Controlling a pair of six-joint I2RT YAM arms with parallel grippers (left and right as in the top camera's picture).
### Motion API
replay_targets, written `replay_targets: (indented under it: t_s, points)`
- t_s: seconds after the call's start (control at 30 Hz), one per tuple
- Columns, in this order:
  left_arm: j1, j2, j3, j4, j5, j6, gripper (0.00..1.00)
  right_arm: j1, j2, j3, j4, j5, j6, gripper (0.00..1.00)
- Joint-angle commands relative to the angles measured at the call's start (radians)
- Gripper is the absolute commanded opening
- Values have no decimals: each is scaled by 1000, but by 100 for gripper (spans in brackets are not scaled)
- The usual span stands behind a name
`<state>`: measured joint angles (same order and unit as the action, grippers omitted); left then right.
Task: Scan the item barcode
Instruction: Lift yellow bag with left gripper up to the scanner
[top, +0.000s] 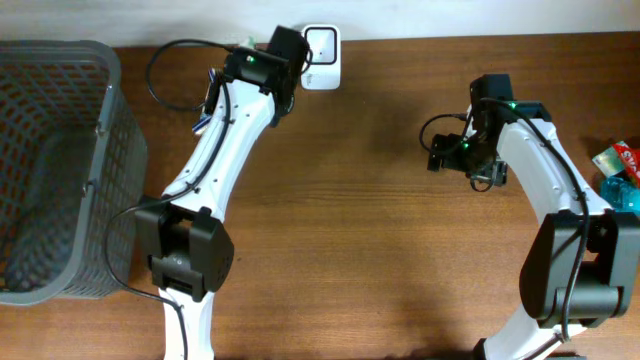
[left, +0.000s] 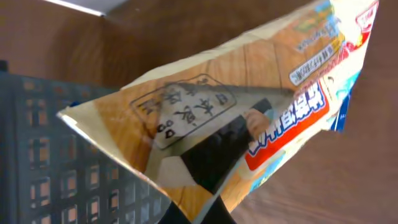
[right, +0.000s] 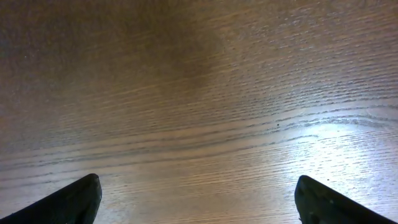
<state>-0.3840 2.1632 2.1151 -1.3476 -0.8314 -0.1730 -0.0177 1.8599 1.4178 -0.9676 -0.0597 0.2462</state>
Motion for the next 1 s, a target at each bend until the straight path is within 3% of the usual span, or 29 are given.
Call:
replay_targets:
  t_s: [0.0, 0.13, 0.27, 0.37, 0.4, 0.5, 0.57, 0.67, 0.73, 0.8, 0.93, 0.97]
  points:
    - [-7, -20, -108, 6, -55, 3, 0, 4, -6, 13, 0, 19, -5, 98]
    - [-71, -20, -150, 7, -1, -2, 0, 4, -6, 13, 0, 19, -5, 98]
    - [-186, -21, -150, 14, 185, -2, 6, 4, -6, 13, 0, 19, -5, 98]
    - [-263, -21, -150, 49, 407, -2, 26, 4, -6, 13, 0, 19, -5, 98]
    - [-286, -21, -148, 59, 515, -2, 40, 4, -6, 13, 0, 19, -5, 98]
    - [-319, -21, -113, 71, 826, -1, 44, 4, -6, 13, 0, 19, -5, 98]
    - [-299, -26, -35, 59, 891, 0, 40, 4, -6, 13, 0, 19, -5, 98]
    - [-226, -30, 17, 81, 615, 6, 16, 4, -6, 13, 0, 19, -5, 98]
    - [-161, -22, 9, 107, 462, 6, 9, 4, -6, 13, 0, 19, -5, 98]
    - [-89, 17, 1, 139, 499, 5, 0, 4, -6, 13, 0, 19, -5, 98]
    - [-42, 171, -6, 122, 523, 5, 0, 4, -6, 13, 0, 19, -5, 98]
    - [-43, 218, -6, 88, 595, 5, 0, 4, -6, 13, 0, 19, -5, 98]
